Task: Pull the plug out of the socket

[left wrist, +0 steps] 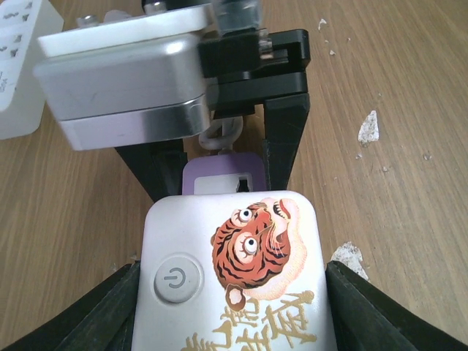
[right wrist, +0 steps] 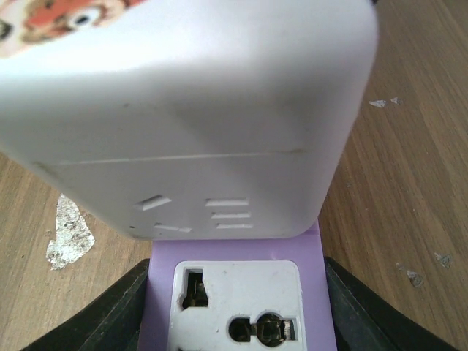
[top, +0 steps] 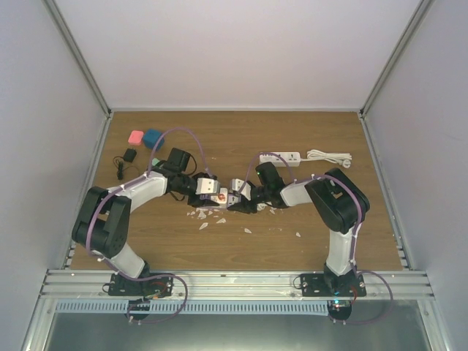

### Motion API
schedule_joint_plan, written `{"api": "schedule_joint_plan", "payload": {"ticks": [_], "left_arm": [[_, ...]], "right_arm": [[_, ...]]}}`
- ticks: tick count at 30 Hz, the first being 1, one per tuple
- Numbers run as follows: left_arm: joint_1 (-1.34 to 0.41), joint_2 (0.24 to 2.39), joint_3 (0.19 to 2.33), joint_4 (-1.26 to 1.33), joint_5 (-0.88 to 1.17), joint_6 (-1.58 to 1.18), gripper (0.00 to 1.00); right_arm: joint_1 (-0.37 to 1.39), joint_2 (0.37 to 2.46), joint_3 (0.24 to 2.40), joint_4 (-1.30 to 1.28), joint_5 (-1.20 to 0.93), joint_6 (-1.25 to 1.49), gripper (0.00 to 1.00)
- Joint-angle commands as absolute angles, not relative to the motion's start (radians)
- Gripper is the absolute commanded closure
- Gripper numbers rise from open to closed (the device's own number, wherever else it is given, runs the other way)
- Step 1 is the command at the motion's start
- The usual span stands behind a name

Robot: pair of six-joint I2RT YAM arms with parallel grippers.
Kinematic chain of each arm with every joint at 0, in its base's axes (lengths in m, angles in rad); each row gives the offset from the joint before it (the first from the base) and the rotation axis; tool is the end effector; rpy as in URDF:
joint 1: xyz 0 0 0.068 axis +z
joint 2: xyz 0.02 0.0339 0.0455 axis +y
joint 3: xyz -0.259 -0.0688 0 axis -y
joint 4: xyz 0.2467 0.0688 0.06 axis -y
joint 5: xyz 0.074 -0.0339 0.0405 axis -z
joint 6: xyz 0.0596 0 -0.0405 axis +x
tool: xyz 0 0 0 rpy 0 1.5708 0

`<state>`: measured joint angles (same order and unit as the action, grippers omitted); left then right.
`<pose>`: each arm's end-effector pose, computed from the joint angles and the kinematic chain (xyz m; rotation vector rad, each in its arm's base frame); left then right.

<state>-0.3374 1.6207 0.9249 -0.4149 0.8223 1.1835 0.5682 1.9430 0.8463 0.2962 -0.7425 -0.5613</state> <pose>0.2796 -0.1444 0.1574 1.7642 1.5120 -0.6967 0.2837 0.2289 0.0780 -1.4962 1.7016 0.8744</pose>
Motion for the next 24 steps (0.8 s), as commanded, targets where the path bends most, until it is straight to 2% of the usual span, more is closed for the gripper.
{"api": "schedule_joint_plan", "payload": {"ticks": [1,14,24], "left_arm": [[-0.377,1.539,0.858,-0.422,0.837,1.264,0.69],[-0.312,1.632,0.973,-0.427,0.934,1.067,0.69],[-0.356,1.555,0.914,-0.453,0.91,1.198,0.69]], "right_arm": [[0.549,1.991,0.849,0.246,-0.619,-0.532,0.88],[0.551,2.015,0.875,0.212,-0.614,-0.526,0.88],[0.551,2.021,0.881,0.203,-0.618,-0.526,0.88]]}}
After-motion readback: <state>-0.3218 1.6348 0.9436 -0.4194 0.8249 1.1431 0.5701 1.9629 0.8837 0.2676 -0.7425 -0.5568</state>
